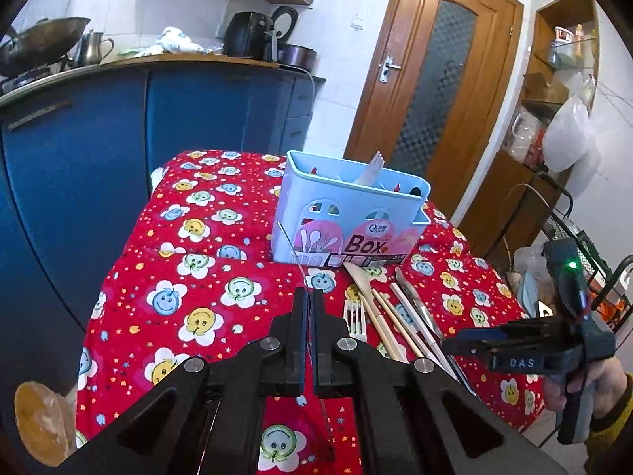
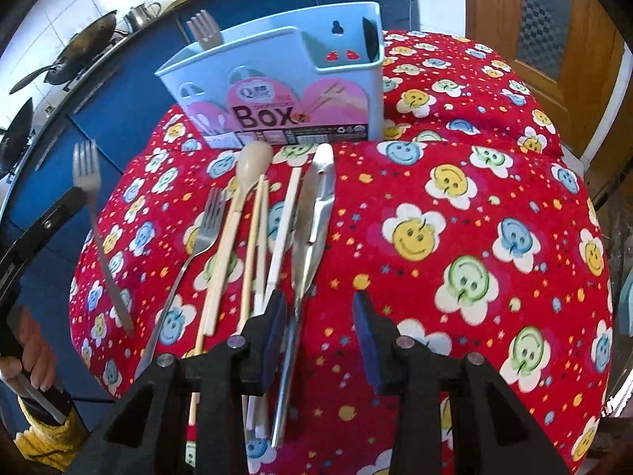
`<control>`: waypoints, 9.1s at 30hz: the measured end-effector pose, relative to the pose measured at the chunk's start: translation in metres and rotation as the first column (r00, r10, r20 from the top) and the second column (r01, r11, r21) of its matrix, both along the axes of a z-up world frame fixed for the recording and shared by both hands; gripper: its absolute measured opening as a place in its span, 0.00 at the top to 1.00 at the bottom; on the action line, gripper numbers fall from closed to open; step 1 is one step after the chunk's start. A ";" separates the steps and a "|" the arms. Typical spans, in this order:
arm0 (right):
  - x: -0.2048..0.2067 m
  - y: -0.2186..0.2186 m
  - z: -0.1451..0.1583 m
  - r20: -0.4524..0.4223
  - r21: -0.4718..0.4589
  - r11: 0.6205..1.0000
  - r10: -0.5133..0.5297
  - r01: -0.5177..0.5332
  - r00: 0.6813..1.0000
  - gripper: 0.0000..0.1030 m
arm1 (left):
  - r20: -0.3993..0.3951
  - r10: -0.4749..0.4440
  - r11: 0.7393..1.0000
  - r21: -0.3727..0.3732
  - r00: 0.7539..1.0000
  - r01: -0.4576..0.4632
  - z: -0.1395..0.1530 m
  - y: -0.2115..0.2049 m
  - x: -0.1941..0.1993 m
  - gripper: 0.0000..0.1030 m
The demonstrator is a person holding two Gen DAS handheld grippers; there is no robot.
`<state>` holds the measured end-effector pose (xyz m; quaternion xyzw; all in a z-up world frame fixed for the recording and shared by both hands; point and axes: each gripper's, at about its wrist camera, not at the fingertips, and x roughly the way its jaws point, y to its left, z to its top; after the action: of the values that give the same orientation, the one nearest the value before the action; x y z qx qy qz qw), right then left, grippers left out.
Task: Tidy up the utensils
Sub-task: 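Carry the fork into the caddy with the left tool while the right tool grasps the silver slotted spatula, then grasp a third silver fork with the left tool while the right tool holds the spatula, then lift the fork with the left tool toward the caddy while the right tool holds the spatula, then lower the fork into the blue caddy and open the left tool while the right tool drops the spatula in, then move the left tool back down to a silver fork on the cloth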
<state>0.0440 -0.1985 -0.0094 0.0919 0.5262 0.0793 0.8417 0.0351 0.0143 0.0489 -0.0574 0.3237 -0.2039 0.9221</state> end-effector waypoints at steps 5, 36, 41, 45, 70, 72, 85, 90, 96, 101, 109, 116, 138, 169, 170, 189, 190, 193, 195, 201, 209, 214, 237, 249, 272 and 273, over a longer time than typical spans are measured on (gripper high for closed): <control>0.014 0.002 -0.003 -0.022 -0.020 1.000 0.009 -0.009 1.000 0.63 | -0.002 0.004 1.000 -0.006 1.000 -0.004 -0.001 0.002 0.002 0.99; -0.001 -0.007 0.018 0.222 0.095 0.995 -0.048 0.028 0.974 0.79 | 0.044 -0.010 1.000 -0.008 0.999 0.010 0.012 -0.007 -0.002 0.99; -0.019 -0.003 0.037 0.310 0.123 0.992 -0.037 -0.001 0.950 0.79 | 0.078 -0.019 1.000 -0.007 0.997 0.020 0.022 -0.014 -0.008 0.99; -0.029 -0.001 0.047 0.345 0.138 0.990 -0.035 -0.014 0.938 0.79 | 0.093 -0.022 1.000 -0.001 0.995 0.022 0.029 -0.018 -0.013 0.99; -0.054 -0.014 0.065 0.437 0.166 0.986 -0.059 -0.016 0.898 0.79 | -0.234 -0.030 0.994 0.095 0.972 0.054 -0.024 -0.033 0.039 0.85; -0.055 -0.015 0.064 0.436 0.167 0.986 -0.060 -0.015 0.898 0.79 | -0.273 -0.031 0.991 0.118 0.962 0.065 -0.031 -0.037 0.046 0.85; -0.053 -0.023 0.059 0.427 0.175 0.984 -0.064 -0.013 0.902 0.79 | -0.472 -0.007 0.980 0.171 0.882 0.100 -0.061 -0.048 0.089 0.85; -0.053 -0.025 0.057 0.423 0.182 0.983 -0.068 -0.012 0.903 0.79 | -0.498 -0.011 0.974 0.190 0.867 0.122 -0.061 -0.055 0.098 0.85; -0.053 -0.025 0.055 0.422 0.190 0.982 -0.072 -0.010 0.904 0.79 | -0.484 0.003 0.977 0.186 0.875 0.100 -0.062 -0.049 0.097 0.94; -0.055 -0.025 0.056 0.430 0.187 0.982 -0.073 -0.010 0.900 0.79 | -0.457 -0.006 0.992 0.112 0.889 0.064 -0.064 -0.037 0.083 0.96; -0.059 -0.022 0.061 0.456 0.174 0.985 -0.075 -0.006 0.887 0.79 | -0.331 -0.026 1.000 0.008 0.943 0.030 -0.045 -0.021 0.048 0.96; -0.062 -0.014 0.068 0.479 0.156 0.988 -0.060 -0.017 0.876 0.79 | -0.181 -0.030 0.999 -0.036 0.983 0.023 -0.013 -0.015 0.027 0.96; -0.048 -0.014 0.086 0.543 0.136 0.991 -0.064 -0.012 0.837 0.79 | 0.059 -0.015 0.992 -0.122 0.998 0.022 0.063 -0.021 0.042 0.96; 0.036 -0.036 0.128 0.680 0.115 0.987 -0.159 0.110 0.716 0.79 | 0.312 0.157 0.986 -0.108 0.937 -0.129 0.072 -0.055 0.130 0.96; 0.043 -0.036 0.130 0.695 0.108 0.987 -0.161 0.120 0.701 0.79 | 0.314 0.160 0.986 -0.103 0.936 -0.134 0.070 -0.056 0.133 0.96; 0.110 -0.021 0.089 0.753 -0.019 0.984 -0.102 0.177 0.649 0.79 | 0.345 0.176 0.984 -0.036 0.922 -0.175 0.019 -0.069 0.147 0.96; 0.110 -0.021 0.086 0.748 -0.022 0.984 -0.100 0.175 0.656 0.79 | 0.346 0.181 0.983 -0.032 0.921 -0.181 0.017 -0.070 0.146 0.96; 0.109 -0.020 0.080 0.736 -0.026 0.985 -0.095 0.168 0.670 0.78 | 0.339 0.173 0.984 -0.017 0.925 -0.178 0.014 -0.072 0.147 0.96; 0.108 -0.021 0.077 0.727 -0.024 0.986 -0.095 0.164 0.680 0.78 | 0.331 0.170 0.984 -0.009 0.928 -0.177 0.014 -0.073 0.146 0.96; 0.104 -0.026 0.074 0.700 0.015 0.989 -0.116 0.148 0.705 0.70 | 0.281 0.167 0.985 -0.013 0.945 -0.170 0.011 -0.072 0.144 0.88; 0.086 -0.029 0.084 0.714 0.061 0.989 -0.138 0.135 0.686 0.55 | 0.257 0.167 0.985 -0.011 0.952 -0.170 0.016 -0.067 0.133 0.74; 0.070 -0.030 0.091 0.718 0.089 0.988 -0.152 0.128 0.679 0.55 | 0.243 0.162 0.986 -0.006 0.956 -0.165 0.021 -0.061 0.122 0.73; -0.024 -0.016 0.103 0.683 0.099 0.988 -0.155 0.119 0.714 0.55 | 0.175 0.141 0.990 -0.021 0.974 -0.139 0.037 -0.027 0.044 0.73; -0.065 -0.016 0.088 0.624 0.102 0.987 -0.163 0.127 0.764 0.55 | 0.105 0.094 0.995 0.028 0.990 -0.098 0.024 -0.028 0.008 0.73; -0.082 -0.049 0.028 0.472 0.161 0.968 -0.248 0.194 0.846 0.55 | -0.175 0.013 0.990 0.141 0.984 0.012 -0.032 -0.051 0.014 0.73; -0.082 -0.050 0.027 0.469 0.163 0.967 -0.250 0.195 0.847 0.55 | -0.192 0.005 0.989 0.149 0.981 0.024 -0.035 -0.054 0.015 0.73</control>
<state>-0.0376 -0.2482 0.0172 0.1751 0.2787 0.0302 0.9438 0.0498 -0.0397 0.0141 -0.0056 0.4260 -0.1768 0.8872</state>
